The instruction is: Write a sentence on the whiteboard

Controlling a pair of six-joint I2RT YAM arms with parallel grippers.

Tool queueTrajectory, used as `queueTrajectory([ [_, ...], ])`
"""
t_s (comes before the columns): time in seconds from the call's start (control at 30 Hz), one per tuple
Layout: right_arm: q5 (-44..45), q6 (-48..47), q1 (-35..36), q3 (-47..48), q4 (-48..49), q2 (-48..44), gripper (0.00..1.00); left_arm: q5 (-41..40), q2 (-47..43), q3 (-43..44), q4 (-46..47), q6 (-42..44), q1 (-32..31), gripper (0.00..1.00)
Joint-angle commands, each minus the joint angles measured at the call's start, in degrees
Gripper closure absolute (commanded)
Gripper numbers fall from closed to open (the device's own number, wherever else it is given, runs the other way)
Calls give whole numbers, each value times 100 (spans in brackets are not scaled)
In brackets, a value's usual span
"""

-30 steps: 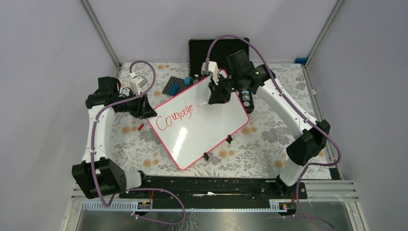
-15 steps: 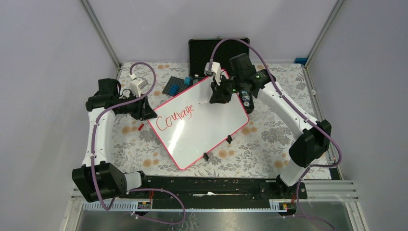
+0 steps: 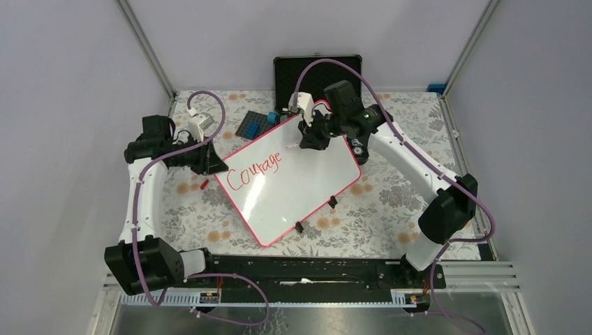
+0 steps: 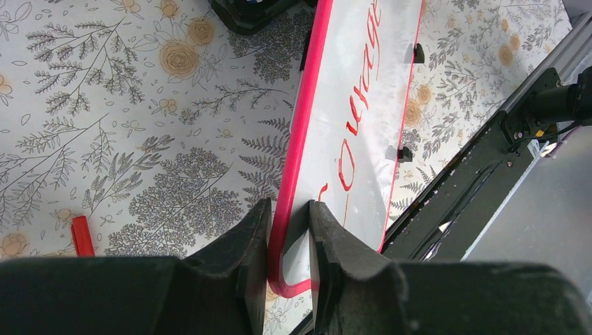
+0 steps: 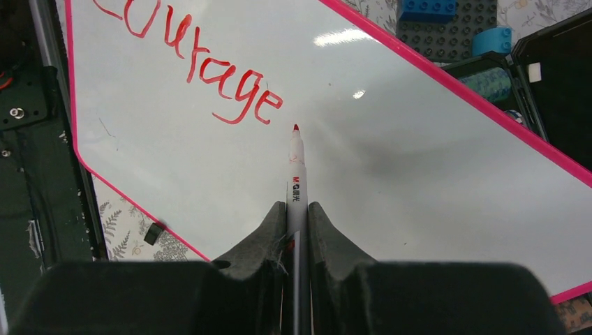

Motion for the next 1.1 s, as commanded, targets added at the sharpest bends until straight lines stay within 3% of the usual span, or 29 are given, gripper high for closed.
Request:
queueTrajectory([
  [0.0, 249, -60, 83, -12, 187, 28, 100, -70, -118, -71, 245, 66, -10, 84],
  [0.33, 363, -117, 140, -14, 193, 147, 100, -93, -120, -89, 279, 37, -7, 91],
  [1.07, 841, -239, 109, 100, 188, 246, 100, -122, -139, -110, 288, 61, -7, 94],
])
